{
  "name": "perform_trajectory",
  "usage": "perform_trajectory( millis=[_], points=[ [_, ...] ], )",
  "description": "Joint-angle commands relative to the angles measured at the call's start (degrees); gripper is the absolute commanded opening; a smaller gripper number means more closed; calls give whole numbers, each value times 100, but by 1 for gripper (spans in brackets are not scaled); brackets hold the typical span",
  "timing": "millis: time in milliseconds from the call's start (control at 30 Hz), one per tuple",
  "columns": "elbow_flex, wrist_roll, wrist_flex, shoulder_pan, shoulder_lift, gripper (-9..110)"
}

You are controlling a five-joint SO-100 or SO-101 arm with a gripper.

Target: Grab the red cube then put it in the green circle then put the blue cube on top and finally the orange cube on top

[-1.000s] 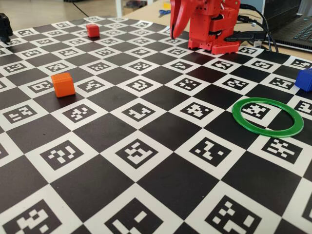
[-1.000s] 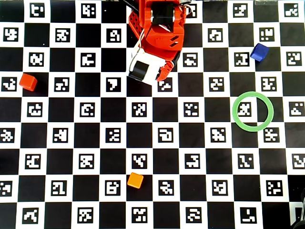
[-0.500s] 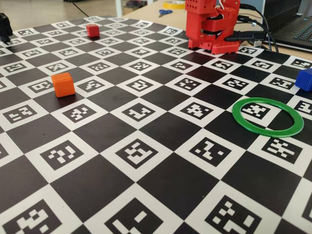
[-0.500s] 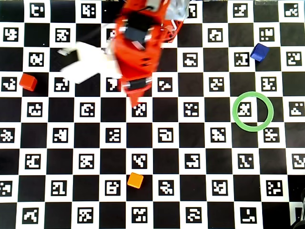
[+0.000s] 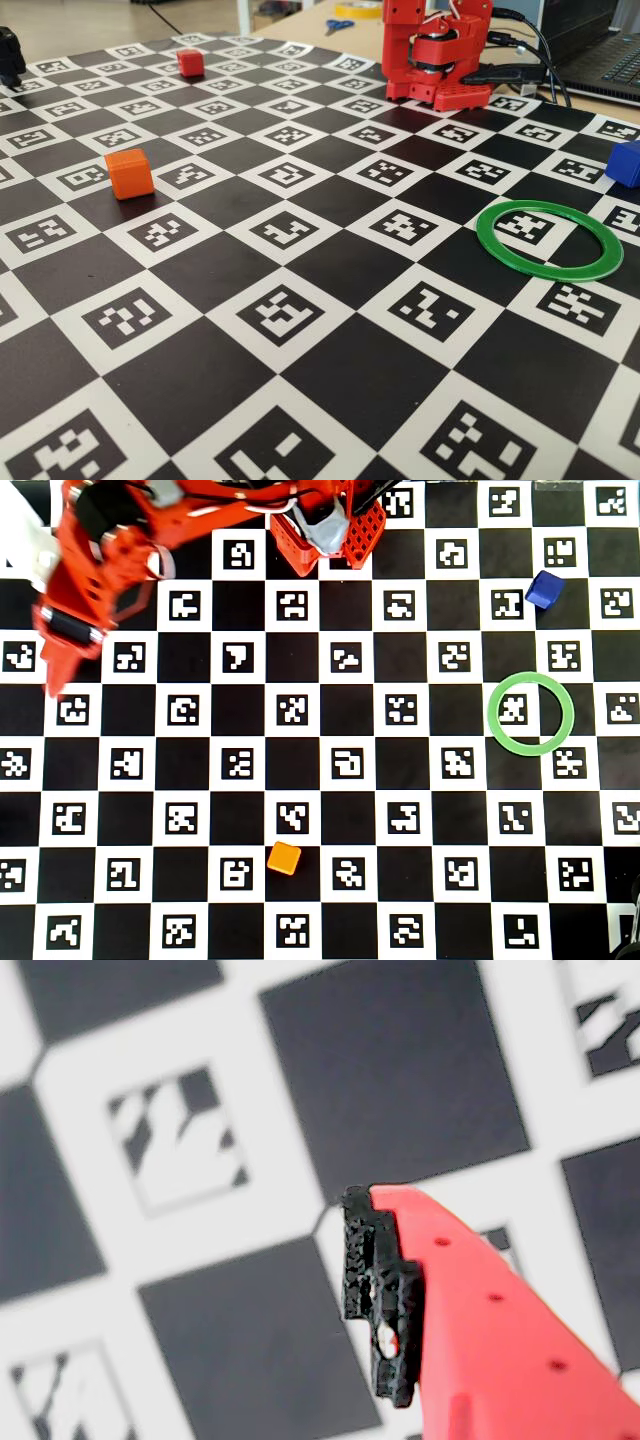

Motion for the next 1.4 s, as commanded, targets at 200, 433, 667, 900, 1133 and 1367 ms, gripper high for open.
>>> perform_trajectory(
  millis=[200,433,667,900,1133,1367],
  points=[
    [-158,-501,-396,1020,-466,40],
    [1046,-756,-1406,1099,-545,41],
    [1960,-773,-2101,1063,-448,41],
    [2522,-765,-2654,993,-650,42],
    [2707,-809,-2971,940,-940,42],
    [2900,-923,-3375,888,-1046,42]
  ],
)
